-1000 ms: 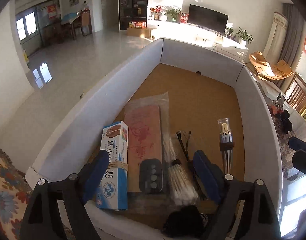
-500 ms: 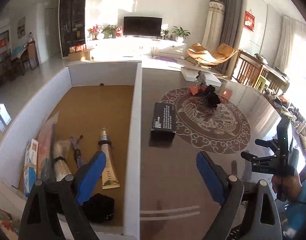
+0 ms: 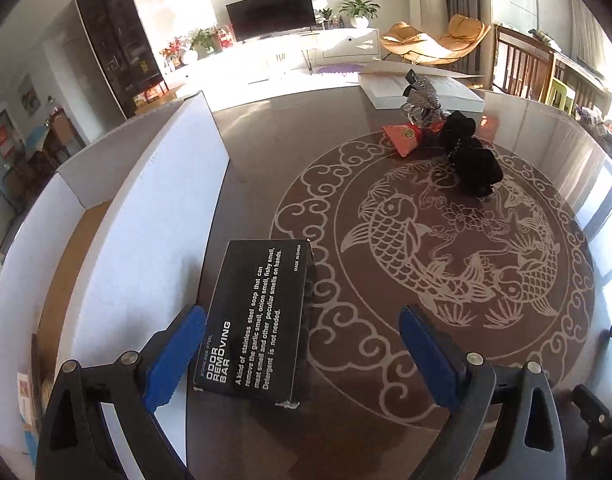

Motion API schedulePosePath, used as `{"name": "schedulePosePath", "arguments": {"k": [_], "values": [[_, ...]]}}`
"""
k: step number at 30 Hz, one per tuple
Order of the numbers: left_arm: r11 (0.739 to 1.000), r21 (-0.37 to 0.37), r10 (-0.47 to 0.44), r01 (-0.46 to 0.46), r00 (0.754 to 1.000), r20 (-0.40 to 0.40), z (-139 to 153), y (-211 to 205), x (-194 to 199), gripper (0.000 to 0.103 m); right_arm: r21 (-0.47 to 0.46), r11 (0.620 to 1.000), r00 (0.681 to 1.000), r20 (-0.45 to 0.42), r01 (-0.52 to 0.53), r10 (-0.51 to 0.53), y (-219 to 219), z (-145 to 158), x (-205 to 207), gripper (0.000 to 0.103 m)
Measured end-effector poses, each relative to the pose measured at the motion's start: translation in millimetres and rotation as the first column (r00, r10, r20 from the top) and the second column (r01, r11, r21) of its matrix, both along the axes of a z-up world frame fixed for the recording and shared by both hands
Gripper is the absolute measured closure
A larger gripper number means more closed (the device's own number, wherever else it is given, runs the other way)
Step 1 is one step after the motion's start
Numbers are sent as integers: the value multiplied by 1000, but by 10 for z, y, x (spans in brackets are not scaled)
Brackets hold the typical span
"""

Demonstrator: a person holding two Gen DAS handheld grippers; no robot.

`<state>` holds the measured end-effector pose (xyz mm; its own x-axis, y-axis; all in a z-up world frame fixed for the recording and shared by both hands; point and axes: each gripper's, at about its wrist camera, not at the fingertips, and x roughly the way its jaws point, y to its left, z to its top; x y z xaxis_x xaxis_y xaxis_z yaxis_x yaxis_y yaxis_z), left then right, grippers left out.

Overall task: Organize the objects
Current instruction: 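Grasp the black ODOR REMOVING BAR box with the left tool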

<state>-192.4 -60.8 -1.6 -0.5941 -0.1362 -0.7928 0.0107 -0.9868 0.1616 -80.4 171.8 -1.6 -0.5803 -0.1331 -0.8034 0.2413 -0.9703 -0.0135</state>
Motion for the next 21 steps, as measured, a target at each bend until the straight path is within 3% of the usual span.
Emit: {"name": "schedulePosePath", "arguments": {"k": [4, 7, 9, 10, 12, 16, 17, 18, 21], "values": [[997, 60, 51, -53, 998, 38, -132, -116, -246, 4, -4, 1000, 1000, 3, -1, 1, 3, -10, -1, 8], [998, 11, 60, -60, 997, 38, -209, -45, -349, 0, -4, 1000, 1000, 3, -1, 1, 2, -11, 0, 7], [996, -80, 55, -50, 996, 68, -322, 31, -447, 0, -4, 1000, 1000, 3, -2, 2, 5, -9, 2, 7], [997, -66, 43, -41, 998, 40, -319, 18, -457, 0, -3, 1000, 1000, 3, -2, 2, 4, -11, 2, 7], [1000, -2, 26, -25, 997, 73, -352, -42, -527, 0, -3, 1000, 1000, 3, -2, 2, 4, -5, 2, 7], [1000, 18, 12, -13, 997, 70, -355, -44, -451, 1, -4, 1000, 1000, 5, -2, 2, 6, -10, 3, 7], [1000, 16, 10, -10, 999, 35, -343, -49, -369, 8, -3, 1000, 1000, 4, -2, 2, 6, -12, 3, 7], [1000, -14, 15, -15, 1000, -6, -321, -48, -279, 29, -3, 1000, 1000, 4, -2, 2, 7, -13, 3, 7], [1000, -8, 2, -3, 998, -61, -313, -53, 17, 42, -3, 1000, 1000, 4, -2, 2, 8, -15, 3, 7]]}}
